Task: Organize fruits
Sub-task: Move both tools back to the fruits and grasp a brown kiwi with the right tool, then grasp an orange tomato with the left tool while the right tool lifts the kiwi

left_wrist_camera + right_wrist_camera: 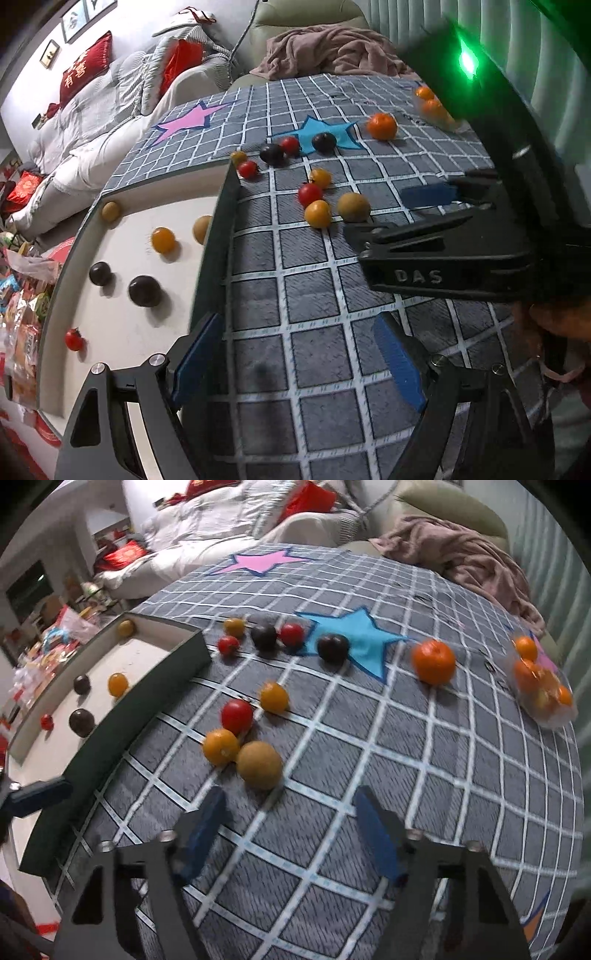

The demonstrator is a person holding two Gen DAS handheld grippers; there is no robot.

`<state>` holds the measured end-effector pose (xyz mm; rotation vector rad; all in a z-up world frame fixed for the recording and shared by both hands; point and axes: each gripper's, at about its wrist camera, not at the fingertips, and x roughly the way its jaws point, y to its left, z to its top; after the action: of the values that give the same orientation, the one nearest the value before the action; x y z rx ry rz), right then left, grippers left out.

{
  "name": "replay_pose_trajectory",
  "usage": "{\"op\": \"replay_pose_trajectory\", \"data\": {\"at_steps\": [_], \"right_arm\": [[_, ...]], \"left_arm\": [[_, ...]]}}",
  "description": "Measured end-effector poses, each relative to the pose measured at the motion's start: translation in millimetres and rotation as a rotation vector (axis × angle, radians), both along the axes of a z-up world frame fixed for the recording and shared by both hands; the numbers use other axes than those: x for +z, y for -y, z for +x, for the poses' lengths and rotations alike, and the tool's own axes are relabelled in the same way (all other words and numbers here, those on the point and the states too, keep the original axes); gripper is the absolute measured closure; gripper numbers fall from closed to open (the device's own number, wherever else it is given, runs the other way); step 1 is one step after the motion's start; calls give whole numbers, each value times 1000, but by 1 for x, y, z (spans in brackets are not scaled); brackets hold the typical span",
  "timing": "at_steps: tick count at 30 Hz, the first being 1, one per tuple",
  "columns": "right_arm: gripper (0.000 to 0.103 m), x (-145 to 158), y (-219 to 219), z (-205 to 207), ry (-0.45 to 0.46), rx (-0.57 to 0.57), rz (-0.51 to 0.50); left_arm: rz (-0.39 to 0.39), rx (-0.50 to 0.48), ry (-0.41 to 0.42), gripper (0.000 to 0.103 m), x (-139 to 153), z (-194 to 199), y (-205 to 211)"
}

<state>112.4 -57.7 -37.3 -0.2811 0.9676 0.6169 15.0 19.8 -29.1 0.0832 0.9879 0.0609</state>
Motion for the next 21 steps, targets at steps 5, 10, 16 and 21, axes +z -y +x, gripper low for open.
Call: {"op": "replay_pose_trajectory", "data": {"at_steps": [5,10,16,21], "right_arm": [[66,1,-8,3,24,46,9],[76,1,10,19,5,-13,50],[76,1,49,33,-24,-101,107],[76,1,64,32,-29,-122,126]], "left_arm": [[11,34,-1,18,-9,20,2],[11,58,-14,18,-15,43,0],[-25,81,-35,18,-16,73,2],[-108,123,-58,33,-18,91,-2]]}}
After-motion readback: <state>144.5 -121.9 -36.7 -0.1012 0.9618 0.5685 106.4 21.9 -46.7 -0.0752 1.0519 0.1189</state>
